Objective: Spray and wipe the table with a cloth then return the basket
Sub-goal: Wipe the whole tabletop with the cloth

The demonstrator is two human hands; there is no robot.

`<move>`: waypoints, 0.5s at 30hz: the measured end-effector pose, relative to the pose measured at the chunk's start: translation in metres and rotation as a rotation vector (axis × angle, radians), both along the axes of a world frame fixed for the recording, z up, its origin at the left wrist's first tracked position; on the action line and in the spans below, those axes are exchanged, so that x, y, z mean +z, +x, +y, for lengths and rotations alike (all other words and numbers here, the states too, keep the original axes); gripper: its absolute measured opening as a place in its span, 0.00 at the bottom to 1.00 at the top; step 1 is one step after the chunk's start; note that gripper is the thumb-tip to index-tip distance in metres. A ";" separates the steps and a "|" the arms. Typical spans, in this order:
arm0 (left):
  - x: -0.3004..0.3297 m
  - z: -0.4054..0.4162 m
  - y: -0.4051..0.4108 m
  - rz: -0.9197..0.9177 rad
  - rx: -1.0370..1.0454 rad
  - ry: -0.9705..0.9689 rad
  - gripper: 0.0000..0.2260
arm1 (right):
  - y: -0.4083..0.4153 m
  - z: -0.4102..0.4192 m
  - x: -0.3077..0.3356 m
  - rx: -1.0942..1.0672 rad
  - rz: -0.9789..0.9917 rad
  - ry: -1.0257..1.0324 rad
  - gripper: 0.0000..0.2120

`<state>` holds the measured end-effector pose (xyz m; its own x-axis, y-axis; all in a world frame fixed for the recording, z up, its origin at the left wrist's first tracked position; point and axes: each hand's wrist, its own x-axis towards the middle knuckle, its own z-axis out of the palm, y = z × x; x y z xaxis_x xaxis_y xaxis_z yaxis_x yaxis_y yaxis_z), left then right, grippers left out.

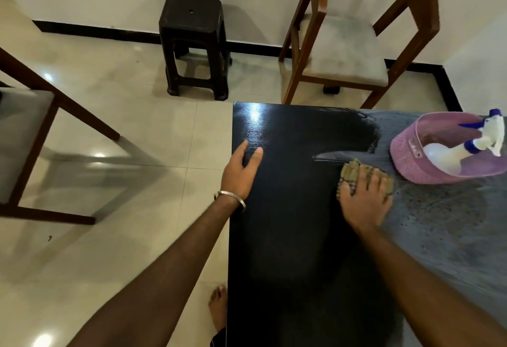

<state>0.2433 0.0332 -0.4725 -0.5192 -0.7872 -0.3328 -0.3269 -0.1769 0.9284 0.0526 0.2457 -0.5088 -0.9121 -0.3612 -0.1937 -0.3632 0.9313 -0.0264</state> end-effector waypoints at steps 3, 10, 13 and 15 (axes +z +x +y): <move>-0.004 0.020 -0.002 -0.124 -0.125 -0.173 0.29 | 0.059 -0.018 0.000 0.164 -0.024 -0.033 0.34; -0.010 0.062 -0.007 -0.540 -0.427 -0.637 0.28 | 0.098 0.044 -0.003 0.790 -0.129 -0.111 0.33; -0.005 0.099 -0.018 -0.600 -0.453 -0.652 0.28 | 0.011 0.107 -0.002 0.486 -0.069 -0.109 0.34; -0.003 0.125 -0.028 -0.623 -0.486 -0.629 0.29 | -0.048 0.154 0.000 0.266 -0.051 -0.038 0.34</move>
<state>0.2148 0.1584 -0.4757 -0.7058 -0.6623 -0.2513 -0.6916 0.5675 0.4468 0.0041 0.3995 -0.5092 -0.7740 -0.5943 -0.2184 -0.5919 0.8016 -0.0838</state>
